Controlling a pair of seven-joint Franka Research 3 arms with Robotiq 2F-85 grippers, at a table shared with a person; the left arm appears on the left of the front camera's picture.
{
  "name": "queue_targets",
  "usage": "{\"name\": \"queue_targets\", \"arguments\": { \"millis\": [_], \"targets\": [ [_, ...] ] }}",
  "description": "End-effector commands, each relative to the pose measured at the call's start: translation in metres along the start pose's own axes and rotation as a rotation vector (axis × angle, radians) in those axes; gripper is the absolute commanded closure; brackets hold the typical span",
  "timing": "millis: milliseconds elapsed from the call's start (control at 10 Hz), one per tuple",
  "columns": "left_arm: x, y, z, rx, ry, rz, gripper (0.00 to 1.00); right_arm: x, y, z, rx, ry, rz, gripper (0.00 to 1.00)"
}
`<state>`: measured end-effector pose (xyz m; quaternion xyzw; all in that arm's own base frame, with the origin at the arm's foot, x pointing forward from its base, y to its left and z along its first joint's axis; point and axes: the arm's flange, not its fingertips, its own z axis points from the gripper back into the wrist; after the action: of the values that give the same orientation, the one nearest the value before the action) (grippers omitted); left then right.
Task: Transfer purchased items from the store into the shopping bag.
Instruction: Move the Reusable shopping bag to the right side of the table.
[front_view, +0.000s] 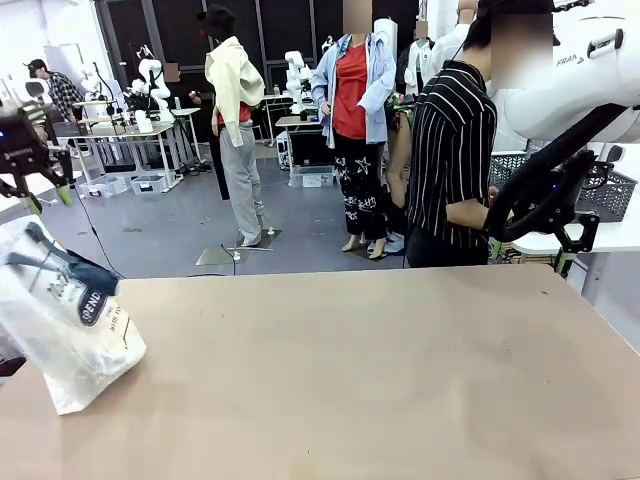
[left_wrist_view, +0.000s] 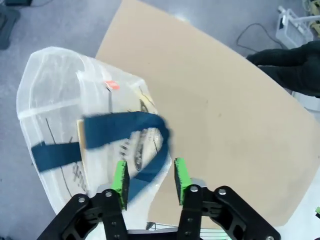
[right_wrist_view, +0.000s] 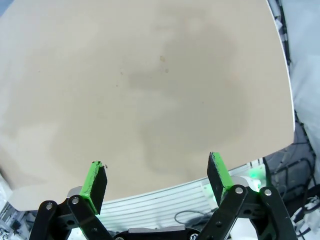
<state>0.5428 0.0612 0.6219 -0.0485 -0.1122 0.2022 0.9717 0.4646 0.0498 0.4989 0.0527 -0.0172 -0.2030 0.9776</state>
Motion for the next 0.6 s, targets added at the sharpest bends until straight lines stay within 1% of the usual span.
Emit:
{"name": "queue_targets", "arguments": {
  "millis": [0, 100, 200, 300, 400, 500],
  "targets": [
    [-0.023, -0.02, 0.019, 0.0, -0.082, 0.0, 0.0, 0.001, 0.001, 0.0, 0.001, -0.005, 0.012, 0.0],
    [-0.041, -0.045, 0.03, 0.005, -0.129, -0.057, 0.0, 0.001, 0.001, 0.0, 0.001, -0.005, 0.012, 0.0],
    [-0.053, -0.067, 0.033, 0.016, -0.142, -0.106, 0.0, 0.001, 0.001, 0.0, 0.001, -0.005, 0.012, 0.0],
    [-0.067, -0.09, 0.029, 0.054, -0.142, -0.158, 0.0, 0.001, 0.001, 0.0, 0.001, -0.005, 0.012, 0.0],
    [-0.076, -0.11, 0.022, 0.053, -0.118, -0.206, 0.0, 0.001, 0.001, 0.0, 0.001, -0.005, 0.012, 0.0],
    [-0.084, -0.132, 0.01, 0.06, -0.113, -0.282, 0.0, 0.001, 0.001, 0.0, 0.001, -0.005, 0.012, 0.0]
  ]
}}
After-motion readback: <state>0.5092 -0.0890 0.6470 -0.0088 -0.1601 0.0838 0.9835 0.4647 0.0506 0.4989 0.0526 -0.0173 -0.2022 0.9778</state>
